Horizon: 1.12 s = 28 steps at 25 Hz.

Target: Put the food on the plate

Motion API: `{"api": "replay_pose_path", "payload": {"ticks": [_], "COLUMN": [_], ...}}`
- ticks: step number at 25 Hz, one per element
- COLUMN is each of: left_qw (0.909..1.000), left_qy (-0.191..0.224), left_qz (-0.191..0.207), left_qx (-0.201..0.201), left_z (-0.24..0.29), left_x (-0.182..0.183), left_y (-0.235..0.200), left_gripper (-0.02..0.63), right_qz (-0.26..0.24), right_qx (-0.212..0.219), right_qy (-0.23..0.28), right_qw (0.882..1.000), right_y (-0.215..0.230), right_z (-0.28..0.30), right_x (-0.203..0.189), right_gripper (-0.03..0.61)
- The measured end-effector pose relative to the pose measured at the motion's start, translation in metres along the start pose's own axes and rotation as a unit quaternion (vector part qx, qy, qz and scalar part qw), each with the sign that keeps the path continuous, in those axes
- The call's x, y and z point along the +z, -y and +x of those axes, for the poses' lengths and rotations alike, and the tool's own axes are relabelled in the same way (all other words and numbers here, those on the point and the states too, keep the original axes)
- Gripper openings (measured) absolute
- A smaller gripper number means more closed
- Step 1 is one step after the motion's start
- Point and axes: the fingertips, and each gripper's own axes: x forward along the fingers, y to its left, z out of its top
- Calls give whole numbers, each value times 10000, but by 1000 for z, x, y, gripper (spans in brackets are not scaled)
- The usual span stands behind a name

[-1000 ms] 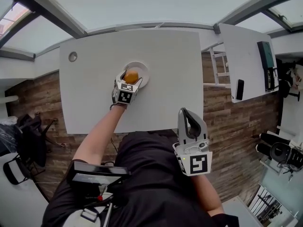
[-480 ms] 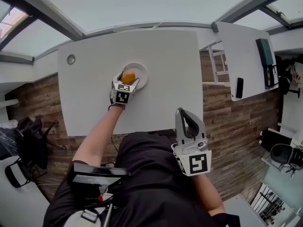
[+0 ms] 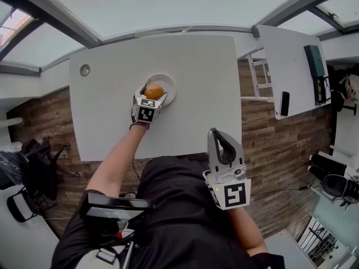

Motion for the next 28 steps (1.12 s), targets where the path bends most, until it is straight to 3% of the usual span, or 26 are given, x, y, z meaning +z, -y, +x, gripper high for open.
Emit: {"api": "replay_pose_path", "payload": {"ticks": [4,12,22,28], "left_qw": [9997,9989,9994,9990], "left_qy": [212,177,209,415], "left_qz": [-72,208,274,133], "left_qx": [-132,-389,-50,-84], "left_z": [-4,7,-14,-29], "left_x": [11,12,19,23], "left_y": [7,28,15,17], "left_gripper": [390,390,390,390], "right_qz": [-17,-24,-14,-36], "right_qx": [13,-218,-153,45], "right_qy": [1,-46,63,131], "right_qw": [10000,9997,9999,9999], "right_y": [-4,6,6,-3], "right_z": [0,-12,-18,-18], "right_x": [0,-2,-1,2], "right_gripper": [6,6,6,6]}}
